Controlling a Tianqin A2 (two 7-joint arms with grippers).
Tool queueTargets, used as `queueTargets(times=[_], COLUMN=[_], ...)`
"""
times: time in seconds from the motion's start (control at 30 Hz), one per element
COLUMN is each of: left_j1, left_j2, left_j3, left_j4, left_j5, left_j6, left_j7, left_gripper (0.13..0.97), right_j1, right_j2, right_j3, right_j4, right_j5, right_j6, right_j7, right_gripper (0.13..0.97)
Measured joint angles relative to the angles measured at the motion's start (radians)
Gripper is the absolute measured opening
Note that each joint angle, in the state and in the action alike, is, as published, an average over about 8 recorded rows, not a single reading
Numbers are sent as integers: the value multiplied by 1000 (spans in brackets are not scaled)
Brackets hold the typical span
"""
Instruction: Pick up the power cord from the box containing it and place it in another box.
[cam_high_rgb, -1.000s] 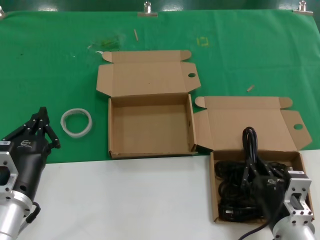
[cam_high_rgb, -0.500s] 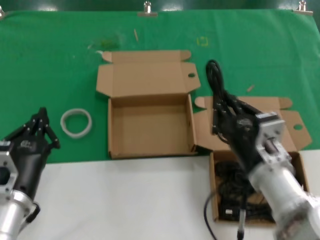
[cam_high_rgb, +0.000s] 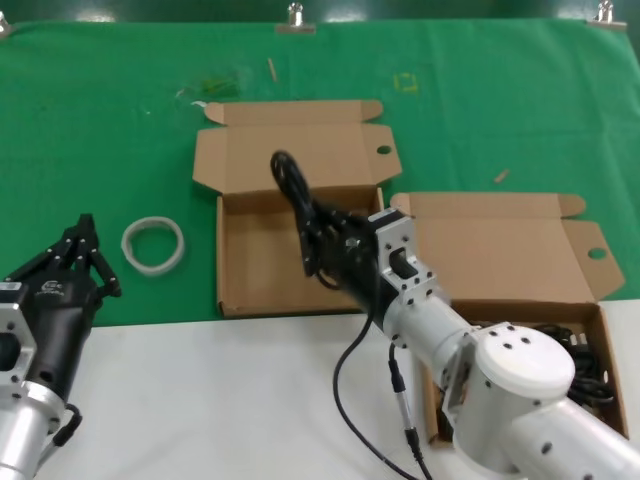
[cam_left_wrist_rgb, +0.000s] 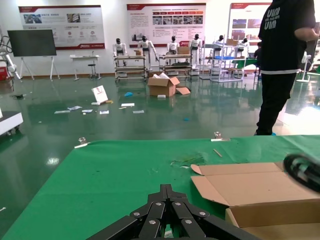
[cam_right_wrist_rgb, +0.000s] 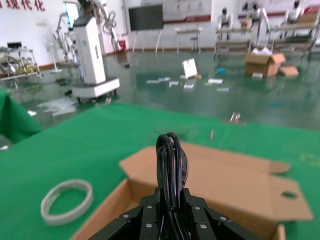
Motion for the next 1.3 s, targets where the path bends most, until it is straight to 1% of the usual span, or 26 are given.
queueTargets(times=[0.07, 0.17, 0.33, 0.5, 0.63, 0.77, 0.8, 0.9, 1.07, 1.1, 1.2, 1.3], left_j1=[0, 0, 0, 0, 0, 0, 0, 0, 0, 0, 0, 0], left_j2=[0, 0, 0, 0, 0, 0, 0, 0, 0, 0, 0, 0], left_j3=[0, 0, 0, 0, 0, 0, 0, 0, 0, 0, 0, 0], left_j4=[0, 0, 0, 0, 0, 0, 0, 0, 0, 0, 0, 0], left_j5=[0, 0, 0, 0, 0, 0, 0, 0, 0, 0, 0, 0], left_j6=[0, 0, 0, 0, 0, 0, 0, 0, 0, 0, 0, 0], left_j7=[0, 0, 0, 0, 0, 0, 0, 0, 0, 0, 0, 0], left_gripper=[140, 140, 140, 140, 140, 140, 140, 140, 140, 140, 140, 143], right_j1=[18, 38, 54, 61, 63, 51, 42, -4, -134, -162, -229, -264], right_j2=[-20, -32, -22, 16, 58, 113, 127, 170, 231, 242, 266, 274], right_j3=[-3, -14, -46, -93, -124, -126, -116, -52, 128, 163, 246, 289], right_j4=[-54, -100, -109, -61, 8, 121, 158, 284, 503, 541, 623, 656], right_j5=[-17, -32, -30, 5, 44, 67, 65, 35, -71, -92, -143, -169], right_j6=[-22, -31, -13, 26, 64, 100, 104, 101, 59, 51, 32, 23], right_j7=[21, 49, 84, 104, 106, 99, 98, 102, 147, 158, 190, 205], right_gripper=[214, 220, 236, 239, 285, 330, 330, 389, 487, 487, 565, 642])
